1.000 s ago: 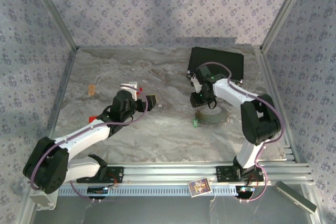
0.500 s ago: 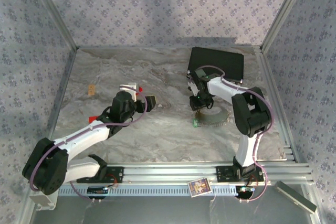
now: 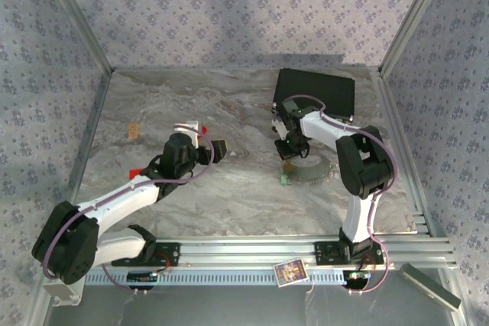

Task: Put the keys on the keyring

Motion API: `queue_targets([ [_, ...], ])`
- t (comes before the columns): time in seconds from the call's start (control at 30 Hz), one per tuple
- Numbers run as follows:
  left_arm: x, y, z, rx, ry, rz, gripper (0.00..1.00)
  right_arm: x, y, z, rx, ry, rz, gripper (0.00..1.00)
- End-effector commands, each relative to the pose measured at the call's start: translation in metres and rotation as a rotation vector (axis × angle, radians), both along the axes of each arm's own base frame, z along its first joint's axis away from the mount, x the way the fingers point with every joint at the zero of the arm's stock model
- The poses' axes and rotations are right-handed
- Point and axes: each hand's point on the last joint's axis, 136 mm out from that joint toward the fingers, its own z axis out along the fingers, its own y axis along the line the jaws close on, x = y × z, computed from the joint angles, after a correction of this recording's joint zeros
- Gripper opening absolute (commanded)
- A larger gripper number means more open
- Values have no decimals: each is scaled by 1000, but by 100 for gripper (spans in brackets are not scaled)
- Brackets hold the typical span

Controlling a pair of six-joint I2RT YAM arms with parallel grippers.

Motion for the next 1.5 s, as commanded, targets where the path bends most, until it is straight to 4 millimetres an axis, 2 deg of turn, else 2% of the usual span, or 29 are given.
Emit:
queue_targets([
  [0.0,-1,1,7,-16,-15,11,98,1,2,13,2,-14,7,0],
  [0.2,-1,6,14,-15,-40,33,98,8,20,52,16,-188,47,0],
  [0.47,-2,17,43,90,-167,18,97,16,39,127,130,-473,78,0],
  [0.57,-1,13,58,157,-210,-39,94,14,51,156,191,-574,126,0],
  [0.63,0,9,70,203,-246,-77,91,9,54,161,207,-611,157,0],
  [0.8,0,-5,94,297,-353,-203,84,-2,78,195,345,-718,272,0],
  [0.93,-11,-20,104,355,-444,-350,77,-19,97,205,461,-765,406,0],
  [1.07,-29,-32,99,369,-470,-489,72,-34,111,205,546,-760,511,0],
  [1.2,-37,-34,94,355,-471,-525,65,-49,126,199,632,-725,614,0],
  [1.3,-42,-38,95,344,-469,-561,59,-55,134,194,646,-711,681,0],
  [1.47,-62,-55,88,278,-421,-716,59,-59,142,187,645,-686,718,0],
])
